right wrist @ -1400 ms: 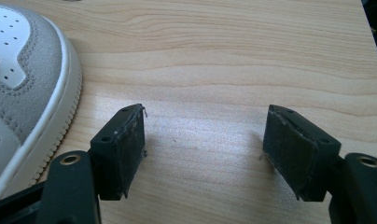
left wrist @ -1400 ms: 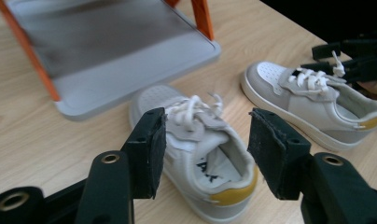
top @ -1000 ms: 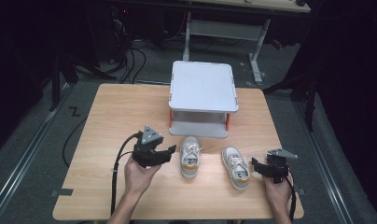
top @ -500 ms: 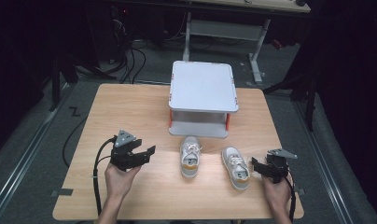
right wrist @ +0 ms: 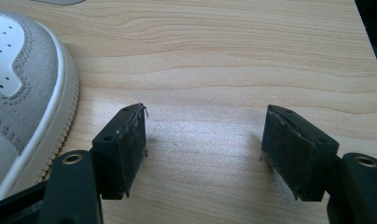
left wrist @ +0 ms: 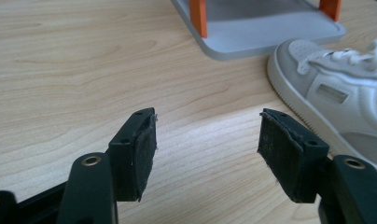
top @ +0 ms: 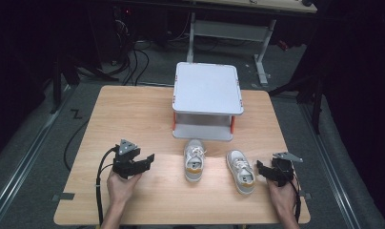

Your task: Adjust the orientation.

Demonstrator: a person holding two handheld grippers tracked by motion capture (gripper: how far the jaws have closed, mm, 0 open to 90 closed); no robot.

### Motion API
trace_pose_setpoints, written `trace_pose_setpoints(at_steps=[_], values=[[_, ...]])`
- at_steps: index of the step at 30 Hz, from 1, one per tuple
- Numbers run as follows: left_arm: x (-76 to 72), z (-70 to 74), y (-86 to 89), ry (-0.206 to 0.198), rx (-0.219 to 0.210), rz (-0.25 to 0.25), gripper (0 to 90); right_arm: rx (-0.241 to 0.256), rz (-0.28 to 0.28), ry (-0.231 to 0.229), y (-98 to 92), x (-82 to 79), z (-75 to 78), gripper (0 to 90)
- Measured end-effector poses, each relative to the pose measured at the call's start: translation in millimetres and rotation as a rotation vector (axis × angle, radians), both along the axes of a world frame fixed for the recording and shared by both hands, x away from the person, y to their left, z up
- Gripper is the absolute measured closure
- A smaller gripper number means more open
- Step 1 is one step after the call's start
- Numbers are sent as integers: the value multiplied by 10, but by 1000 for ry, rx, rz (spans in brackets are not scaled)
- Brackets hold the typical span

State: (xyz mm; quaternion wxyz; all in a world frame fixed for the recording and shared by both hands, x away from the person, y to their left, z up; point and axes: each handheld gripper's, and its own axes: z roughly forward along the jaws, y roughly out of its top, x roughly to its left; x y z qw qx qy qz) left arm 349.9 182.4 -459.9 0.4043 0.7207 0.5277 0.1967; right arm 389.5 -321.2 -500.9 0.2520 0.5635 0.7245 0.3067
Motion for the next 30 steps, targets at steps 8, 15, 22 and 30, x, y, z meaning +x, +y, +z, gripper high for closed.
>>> trace_pose_setpoints(at_steps=[8,15,22,30], values=[[50,-154,-22,29,-8,12,368,26,83,9,7,-60,34,493],[78,-295,-27,25,35,43,369,120,148,-73,0,-238,242,571],[94,-399,14,33,90,80,368,146,269,-68,105,-405,502,592],[87,-457,-31,28,124,81,365,126,336,-57,263,-459,551,621]])
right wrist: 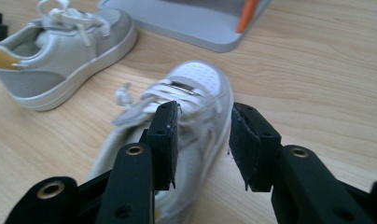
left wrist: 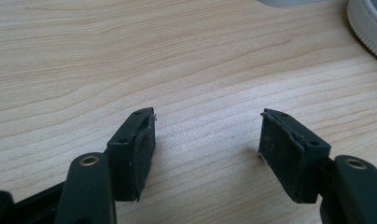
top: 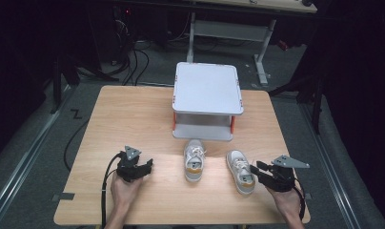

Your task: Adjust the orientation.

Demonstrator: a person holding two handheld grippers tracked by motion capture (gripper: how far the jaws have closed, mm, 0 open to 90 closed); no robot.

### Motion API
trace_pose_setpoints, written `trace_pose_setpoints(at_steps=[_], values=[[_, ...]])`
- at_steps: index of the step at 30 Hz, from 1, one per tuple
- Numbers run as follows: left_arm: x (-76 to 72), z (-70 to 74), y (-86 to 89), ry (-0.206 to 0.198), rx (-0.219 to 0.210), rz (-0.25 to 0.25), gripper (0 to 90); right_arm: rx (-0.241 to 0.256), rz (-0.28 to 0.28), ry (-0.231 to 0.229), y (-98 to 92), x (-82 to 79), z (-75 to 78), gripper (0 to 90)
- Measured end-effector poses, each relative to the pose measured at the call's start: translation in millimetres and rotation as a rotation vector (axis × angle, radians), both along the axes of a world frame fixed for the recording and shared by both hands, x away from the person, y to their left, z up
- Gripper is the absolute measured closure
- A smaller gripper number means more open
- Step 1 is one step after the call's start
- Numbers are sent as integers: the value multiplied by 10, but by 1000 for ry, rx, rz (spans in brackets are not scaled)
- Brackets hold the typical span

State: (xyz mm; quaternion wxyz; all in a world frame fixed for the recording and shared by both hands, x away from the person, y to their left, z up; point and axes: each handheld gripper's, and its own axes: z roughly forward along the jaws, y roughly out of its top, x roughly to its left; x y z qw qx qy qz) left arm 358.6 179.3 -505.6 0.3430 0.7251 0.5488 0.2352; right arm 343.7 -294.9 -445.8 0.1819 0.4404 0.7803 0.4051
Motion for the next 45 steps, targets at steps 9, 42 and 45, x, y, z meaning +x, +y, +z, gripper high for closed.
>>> trace_pose_setpoints(at_steps=[9,42,45], values=[[1,-2,-49,-2,35,12,360,-88,40,44,175,43,-86,605],[5,-4,-52,-1,30,15,353,-139,-33,12,101,39,-33,811],[5,-3,-51,-1,30,15,353,-147,-37,-5,147,46,24,811]])
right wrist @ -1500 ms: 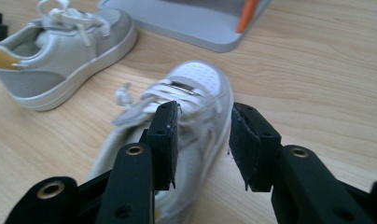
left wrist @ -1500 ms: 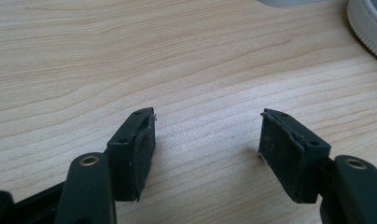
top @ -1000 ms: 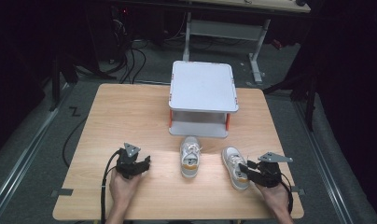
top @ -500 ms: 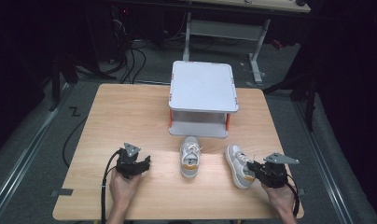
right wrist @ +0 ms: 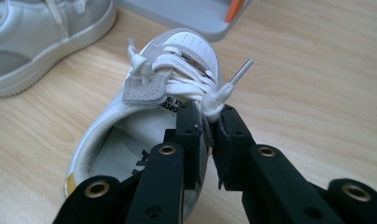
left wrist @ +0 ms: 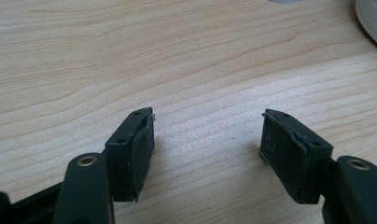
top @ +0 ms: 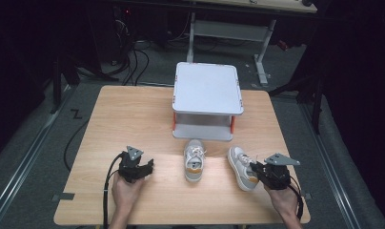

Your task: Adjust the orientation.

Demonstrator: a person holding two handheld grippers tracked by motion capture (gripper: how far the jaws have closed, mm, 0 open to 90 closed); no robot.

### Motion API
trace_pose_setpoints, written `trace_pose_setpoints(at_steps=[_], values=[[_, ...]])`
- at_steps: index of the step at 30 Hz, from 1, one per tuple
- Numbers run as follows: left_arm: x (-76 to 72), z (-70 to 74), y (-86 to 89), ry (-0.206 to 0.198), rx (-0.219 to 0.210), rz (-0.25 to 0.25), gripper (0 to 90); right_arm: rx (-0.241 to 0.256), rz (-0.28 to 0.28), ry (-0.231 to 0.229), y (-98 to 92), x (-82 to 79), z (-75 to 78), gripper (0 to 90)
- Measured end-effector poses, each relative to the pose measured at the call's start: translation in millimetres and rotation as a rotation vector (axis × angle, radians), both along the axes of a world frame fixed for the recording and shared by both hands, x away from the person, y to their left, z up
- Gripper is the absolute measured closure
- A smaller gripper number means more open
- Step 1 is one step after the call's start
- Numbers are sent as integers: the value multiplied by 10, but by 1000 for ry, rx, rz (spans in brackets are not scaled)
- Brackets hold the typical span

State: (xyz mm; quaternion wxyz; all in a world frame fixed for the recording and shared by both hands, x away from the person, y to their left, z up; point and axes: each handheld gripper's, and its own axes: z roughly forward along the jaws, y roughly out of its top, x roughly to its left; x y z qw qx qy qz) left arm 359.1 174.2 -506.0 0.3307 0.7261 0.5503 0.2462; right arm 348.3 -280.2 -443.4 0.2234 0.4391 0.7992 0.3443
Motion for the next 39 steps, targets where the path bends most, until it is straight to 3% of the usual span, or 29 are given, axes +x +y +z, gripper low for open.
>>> trace_pose_setpoints(at_steps=[5,14,29,32,39], values=[[0,0,-1,0,0,0,352,3,-3,-20,100,59,118,811],[1,-1,-3,-1,1,-1,351,-83,19,-29,562,200,245,810],[-2,2,3,2,0,-1,356,-163,4,32,1043,412,71,808],[-2,2,3,1,1,-1,357,-176,1,26,1082,417,57,806],[-2,0,-1,-1,-3,1,356,-165,0,64,1117,414,19,785]])
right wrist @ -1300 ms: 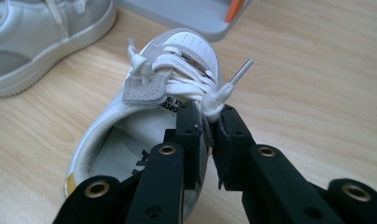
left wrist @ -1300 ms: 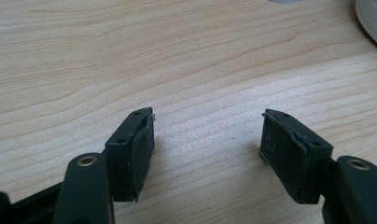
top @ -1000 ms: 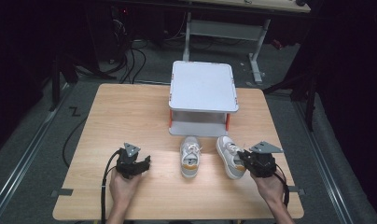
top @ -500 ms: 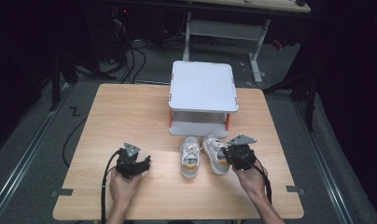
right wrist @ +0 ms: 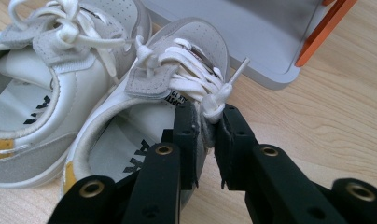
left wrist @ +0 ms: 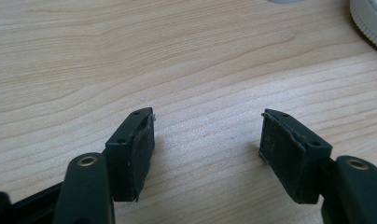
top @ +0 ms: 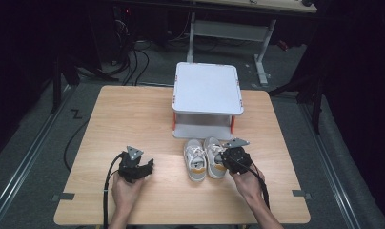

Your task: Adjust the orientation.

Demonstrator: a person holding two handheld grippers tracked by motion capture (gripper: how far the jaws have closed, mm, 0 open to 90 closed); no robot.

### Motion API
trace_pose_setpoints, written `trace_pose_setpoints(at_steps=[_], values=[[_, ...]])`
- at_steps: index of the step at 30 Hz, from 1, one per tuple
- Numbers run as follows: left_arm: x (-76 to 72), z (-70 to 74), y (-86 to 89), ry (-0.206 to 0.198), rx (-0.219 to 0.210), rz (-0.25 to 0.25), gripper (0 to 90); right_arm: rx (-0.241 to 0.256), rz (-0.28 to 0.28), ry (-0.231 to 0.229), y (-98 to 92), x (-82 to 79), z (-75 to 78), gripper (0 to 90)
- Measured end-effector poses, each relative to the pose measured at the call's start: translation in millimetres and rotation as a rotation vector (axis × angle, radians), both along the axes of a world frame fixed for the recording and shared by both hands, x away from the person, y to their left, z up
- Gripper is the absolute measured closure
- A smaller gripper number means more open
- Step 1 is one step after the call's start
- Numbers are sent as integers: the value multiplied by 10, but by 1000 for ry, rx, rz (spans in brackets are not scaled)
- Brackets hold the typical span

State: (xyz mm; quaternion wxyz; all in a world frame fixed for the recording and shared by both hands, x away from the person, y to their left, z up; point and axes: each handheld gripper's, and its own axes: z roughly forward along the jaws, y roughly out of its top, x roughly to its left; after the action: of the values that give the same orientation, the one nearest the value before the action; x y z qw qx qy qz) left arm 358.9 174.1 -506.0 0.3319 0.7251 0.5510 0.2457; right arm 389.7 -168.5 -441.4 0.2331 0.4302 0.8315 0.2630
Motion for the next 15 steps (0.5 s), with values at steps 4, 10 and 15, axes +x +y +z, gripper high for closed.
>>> trace_pose_setpoints(at_steps=[4,10,15], values=[[0,0,0,0,0,0,356,8,7,3,-14,-5,-9,771],[0,1,-5,1,9,-2,354,25,28,9,-34,-11,-27,717],[0,2,-5,2,9,-2,353,54,37,10,-59,2,0,660]])
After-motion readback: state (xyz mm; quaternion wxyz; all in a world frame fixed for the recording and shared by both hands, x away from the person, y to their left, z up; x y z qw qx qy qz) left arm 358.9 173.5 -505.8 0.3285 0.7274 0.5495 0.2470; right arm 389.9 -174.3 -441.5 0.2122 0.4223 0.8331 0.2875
